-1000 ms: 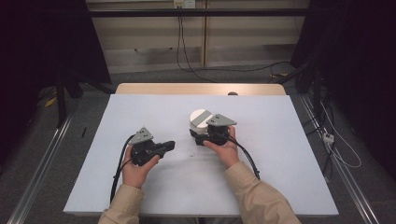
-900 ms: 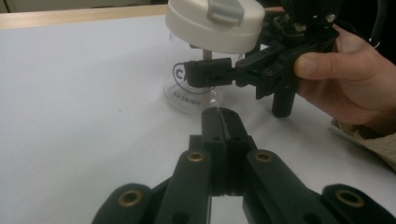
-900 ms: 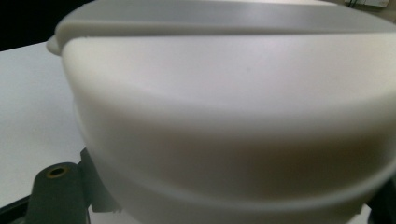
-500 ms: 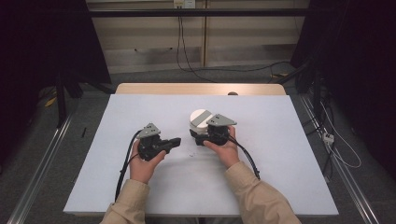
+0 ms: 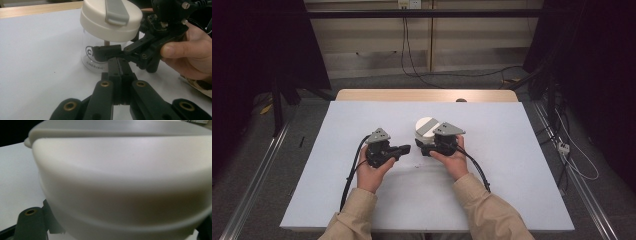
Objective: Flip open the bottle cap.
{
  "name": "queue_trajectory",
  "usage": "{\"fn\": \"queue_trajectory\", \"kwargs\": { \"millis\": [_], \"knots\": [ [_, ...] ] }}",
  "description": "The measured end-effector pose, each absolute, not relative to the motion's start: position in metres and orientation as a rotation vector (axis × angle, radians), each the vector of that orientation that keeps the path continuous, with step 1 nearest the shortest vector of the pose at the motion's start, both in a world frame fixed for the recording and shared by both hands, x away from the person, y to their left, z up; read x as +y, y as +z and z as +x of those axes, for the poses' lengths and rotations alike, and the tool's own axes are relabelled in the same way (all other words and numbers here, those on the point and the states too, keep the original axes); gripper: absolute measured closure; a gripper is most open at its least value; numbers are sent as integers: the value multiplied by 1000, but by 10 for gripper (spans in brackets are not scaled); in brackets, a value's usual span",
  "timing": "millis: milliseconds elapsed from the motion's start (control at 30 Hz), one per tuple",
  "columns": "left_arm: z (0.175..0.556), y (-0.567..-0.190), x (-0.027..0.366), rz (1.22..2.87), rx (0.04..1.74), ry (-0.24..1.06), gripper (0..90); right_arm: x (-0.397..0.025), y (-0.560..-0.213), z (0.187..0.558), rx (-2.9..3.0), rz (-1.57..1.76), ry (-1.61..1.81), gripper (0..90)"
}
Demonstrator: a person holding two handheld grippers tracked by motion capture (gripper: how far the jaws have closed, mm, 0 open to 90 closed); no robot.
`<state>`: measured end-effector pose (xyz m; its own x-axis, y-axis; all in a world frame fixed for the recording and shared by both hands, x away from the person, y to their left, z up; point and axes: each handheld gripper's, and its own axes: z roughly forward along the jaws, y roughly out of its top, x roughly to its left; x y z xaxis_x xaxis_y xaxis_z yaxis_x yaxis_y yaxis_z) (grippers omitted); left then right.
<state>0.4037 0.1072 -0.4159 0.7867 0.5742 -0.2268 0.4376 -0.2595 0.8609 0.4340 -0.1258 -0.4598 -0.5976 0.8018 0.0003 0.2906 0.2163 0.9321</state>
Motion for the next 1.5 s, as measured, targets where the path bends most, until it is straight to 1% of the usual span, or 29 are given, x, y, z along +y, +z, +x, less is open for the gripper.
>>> {"fn": "queue_trajectory", "kwargs": {
  "millis": [1000,1500],
  "knots": [
    [420,-404,84,1923,770,185,900,-126,-460,434,2010,1008,1370,187],
    [424,-399,80,1919,769,195,900,-126,-460,434,2012,1009,1370,186]
  ]
}}
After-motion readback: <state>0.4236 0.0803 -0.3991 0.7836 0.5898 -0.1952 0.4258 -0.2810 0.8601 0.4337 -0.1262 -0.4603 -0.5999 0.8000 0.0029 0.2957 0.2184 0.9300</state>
